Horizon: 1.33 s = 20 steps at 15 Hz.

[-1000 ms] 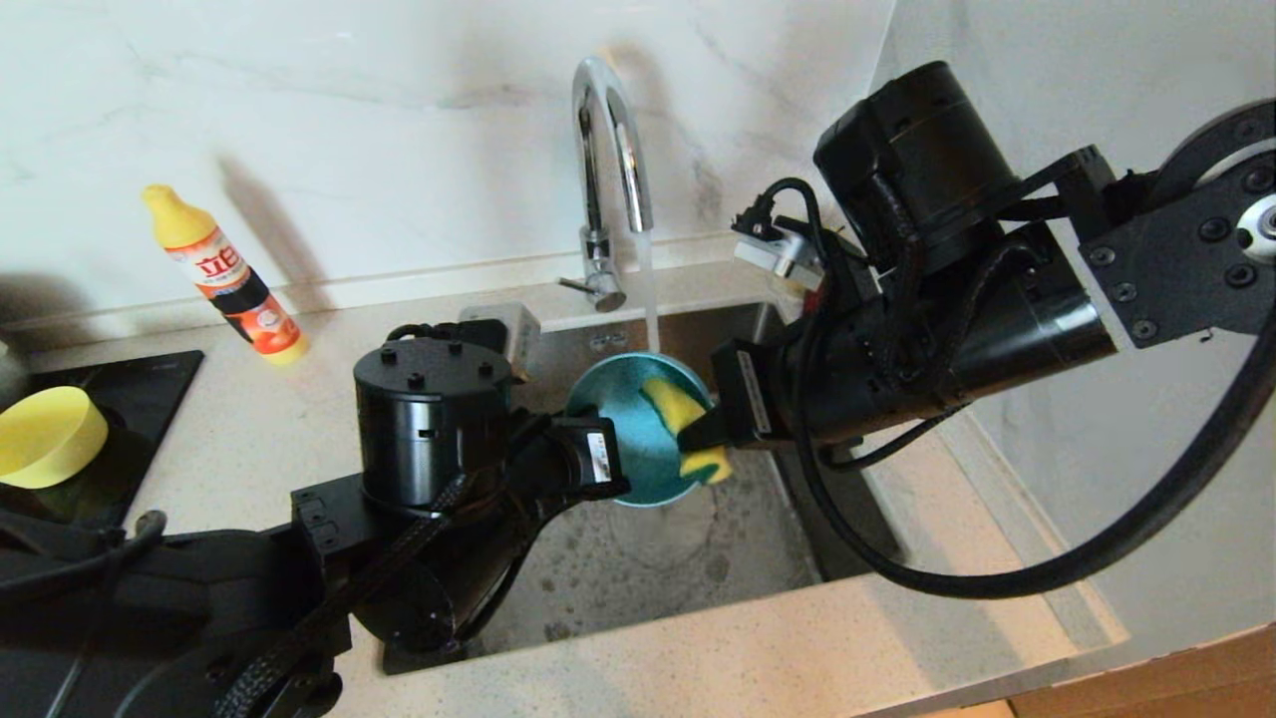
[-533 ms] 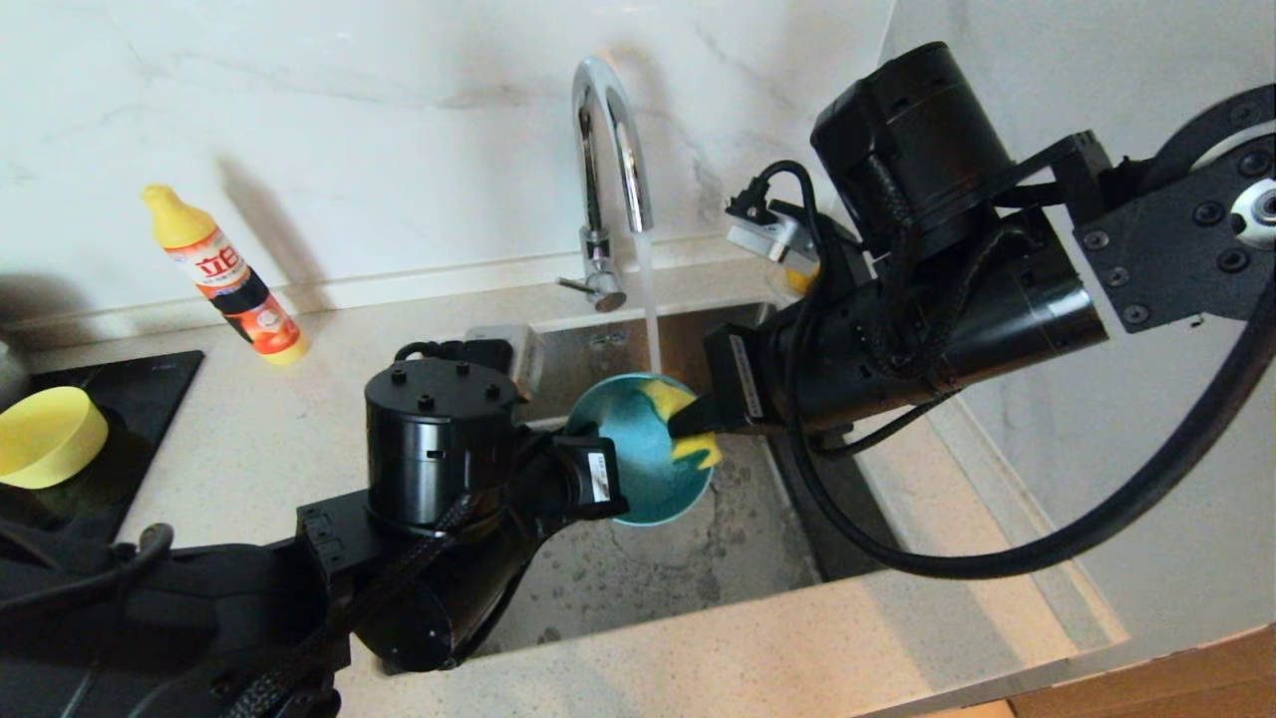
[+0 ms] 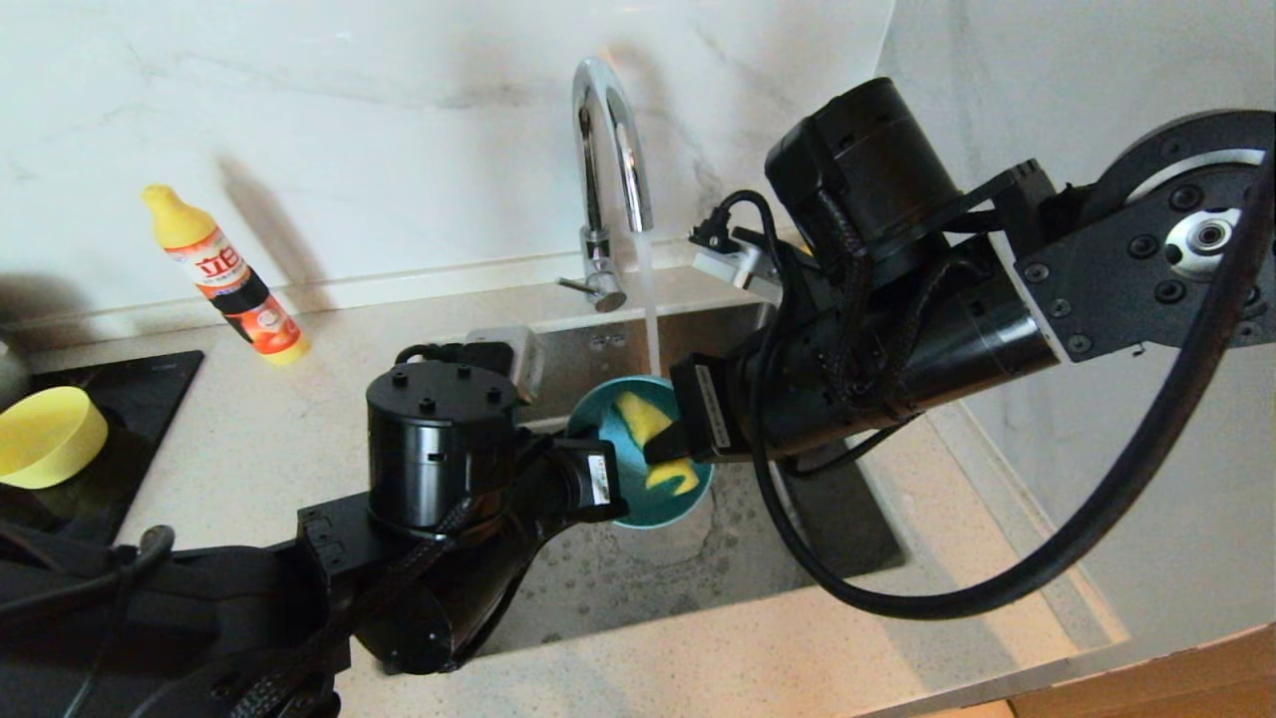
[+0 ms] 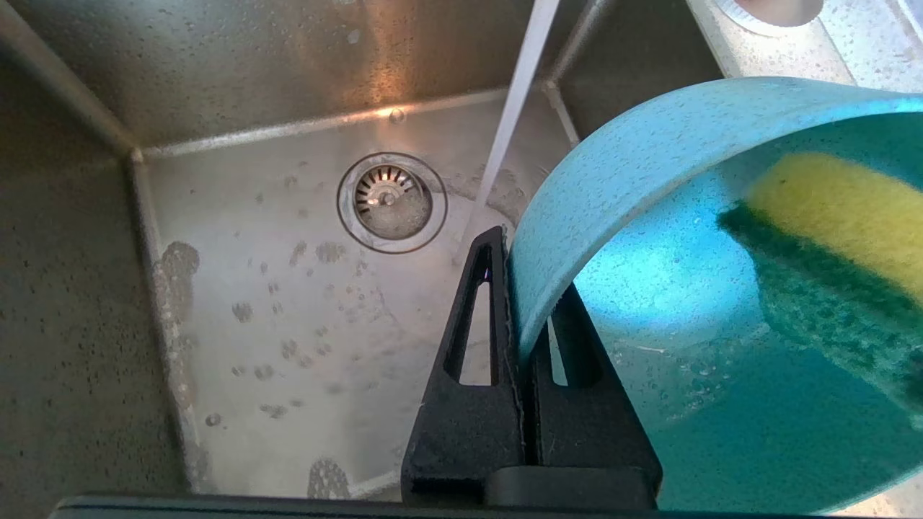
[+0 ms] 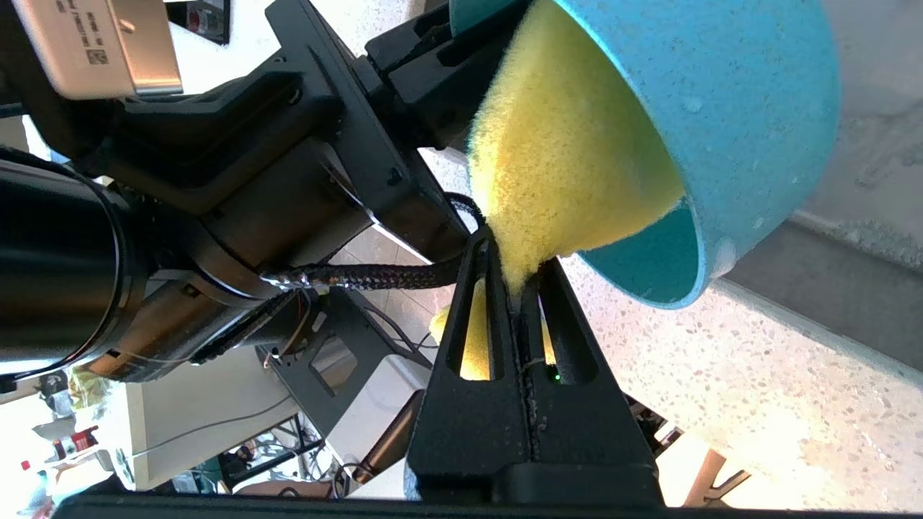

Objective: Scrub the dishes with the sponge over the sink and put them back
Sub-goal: Wipe the bowl

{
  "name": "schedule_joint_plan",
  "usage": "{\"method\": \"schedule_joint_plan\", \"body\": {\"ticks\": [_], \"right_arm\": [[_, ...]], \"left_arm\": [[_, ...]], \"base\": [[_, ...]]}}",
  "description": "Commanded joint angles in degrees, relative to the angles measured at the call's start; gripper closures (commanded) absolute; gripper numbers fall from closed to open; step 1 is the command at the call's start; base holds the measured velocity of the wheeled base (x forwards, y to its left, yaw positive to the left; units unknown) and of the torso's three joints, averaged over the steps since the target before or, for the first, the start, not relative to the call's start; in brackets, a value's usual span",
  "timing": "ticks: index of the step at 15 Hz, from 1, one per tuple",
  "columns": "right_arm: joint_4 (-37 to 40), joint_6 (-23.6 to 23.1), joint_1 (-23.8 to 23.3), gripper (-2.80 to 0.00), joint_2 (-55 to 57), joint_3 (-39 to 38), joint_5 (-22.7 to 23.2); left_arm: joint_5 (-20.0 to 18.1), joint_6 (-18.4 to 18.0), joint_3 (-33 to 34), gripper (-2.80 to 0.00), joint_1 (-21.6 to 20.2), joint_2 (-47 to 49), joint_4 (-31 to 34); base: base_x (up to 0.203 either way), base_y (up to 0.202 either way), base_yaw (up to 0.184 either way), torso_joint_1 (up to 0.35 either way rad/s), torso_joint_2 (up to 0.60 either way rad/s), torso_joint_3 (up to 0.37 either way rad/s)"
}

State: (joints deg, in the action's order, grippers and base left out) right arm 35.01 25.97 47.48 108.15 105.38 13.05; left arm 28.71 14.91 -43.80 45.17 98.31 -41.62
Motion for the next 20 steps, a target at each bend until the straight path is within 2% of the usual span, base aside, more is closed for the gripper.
{"method": "schedule_joint_plan", "body": {"ticks": [1,7,15,20], "right_arm": [[0.37,0.15,-1.11,0.00,-1.53,-0.79,0.05],[0.00,0.23,-1.56,0.00,-3.44,-8.34,0.21],[-0.29,0.40,3.11,0.00,0.57,-6.47,0.09],[0.24,0.63,1.60,0.00,-5.62,-7.57,-0.28]], "left_arm": [[0.28,0.21,-0.14,0.00,-0.05,-0.49,-0.30],[0.38,0.12,-0.72,0.00,-0.25,-1.24,-0.30],[0.38,0.21,-1.29,0.00,-0.50,-1.19,-0.30],[0.31,0.20,-1.61,0.00,-4.00,-0.60,-0.05]], "base": [[0.000,0.000,0.000,0.000,0.00,0.000],[0.000,0.000,0.000,0.000,0.00,0.000],[0.000,0.000,0.000,0.000,0.00,0.000],[0.000,0.000,0.000,0.000,0.00,0.000]]}}
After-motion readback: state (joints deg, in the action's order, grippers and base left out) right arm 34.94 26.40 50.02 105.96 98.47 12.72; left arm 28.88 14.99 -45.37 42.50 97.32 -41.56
